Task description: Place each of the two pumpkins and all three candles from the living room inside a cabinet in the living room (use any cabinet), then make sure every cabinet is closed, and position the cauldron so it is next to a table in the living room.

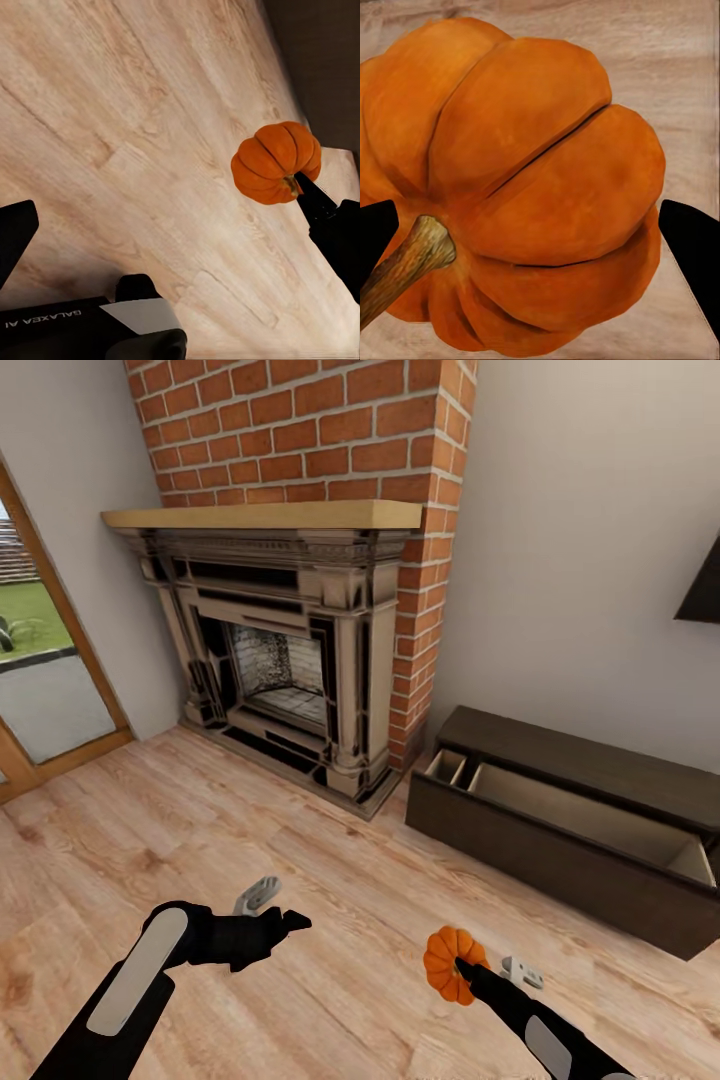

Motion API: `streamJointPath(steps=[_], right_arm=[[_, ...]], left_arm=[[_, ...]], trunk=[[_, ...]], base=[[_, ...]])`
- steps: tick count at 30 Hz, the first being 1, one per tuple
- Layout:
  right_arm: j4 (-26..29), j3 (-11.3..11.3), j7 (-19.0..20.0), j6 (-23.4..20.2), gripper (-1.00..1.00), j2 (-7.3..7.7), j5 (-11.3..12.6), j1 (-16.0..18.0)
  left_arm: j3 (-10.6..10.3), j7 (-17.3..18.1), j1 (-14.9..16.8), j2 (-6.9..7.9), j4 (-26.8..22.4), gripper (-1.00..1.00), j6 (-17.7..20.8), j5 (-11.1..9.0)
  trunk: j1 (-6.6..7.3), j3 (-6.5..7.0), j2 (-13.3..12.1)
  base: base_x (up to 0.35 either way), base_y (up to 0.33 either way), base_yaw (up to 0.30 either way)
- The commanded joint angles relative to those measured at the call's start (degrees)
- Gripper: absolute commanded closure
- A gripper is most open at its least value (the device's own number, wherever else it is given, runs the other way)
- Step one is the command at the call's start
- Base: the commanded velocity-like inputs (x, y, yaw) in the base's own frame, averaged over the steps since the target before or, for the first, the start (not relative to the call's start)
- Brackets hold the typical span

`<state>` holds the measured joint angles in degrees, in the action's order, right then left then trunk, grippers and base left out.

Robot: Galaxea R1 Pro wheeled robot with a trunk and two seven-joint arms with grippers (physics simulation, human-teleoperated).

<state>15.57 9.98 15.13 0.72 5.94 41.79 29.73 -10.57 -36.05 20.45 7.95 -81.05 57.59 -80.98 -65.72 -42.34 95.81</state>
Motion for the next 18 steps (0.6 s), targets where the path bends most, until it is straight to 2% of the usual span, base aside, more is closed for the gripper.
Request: streamJointPath(steps=[1,18], right_arm=[[0.0,0.4,0.2,0.1,1.00,0.04,0.7,0.1],[0.0,0.4,0.2,0.1,1.00,0.01,0.7,0.1]], left_arm=[[-0.1,-0.6,0.0,0.05,-0.1,-1.00,0.0,-0.6],[-0.1,-0.6,0.0,0.05,-0.1,-1.00,0.0,-0.6]], trunk=[[0.01,-0.05,0.0],[0.01,-0.05,0.0]], base=[[0.000,0.000,-0.282],[0.000,0.000,-0.281]])
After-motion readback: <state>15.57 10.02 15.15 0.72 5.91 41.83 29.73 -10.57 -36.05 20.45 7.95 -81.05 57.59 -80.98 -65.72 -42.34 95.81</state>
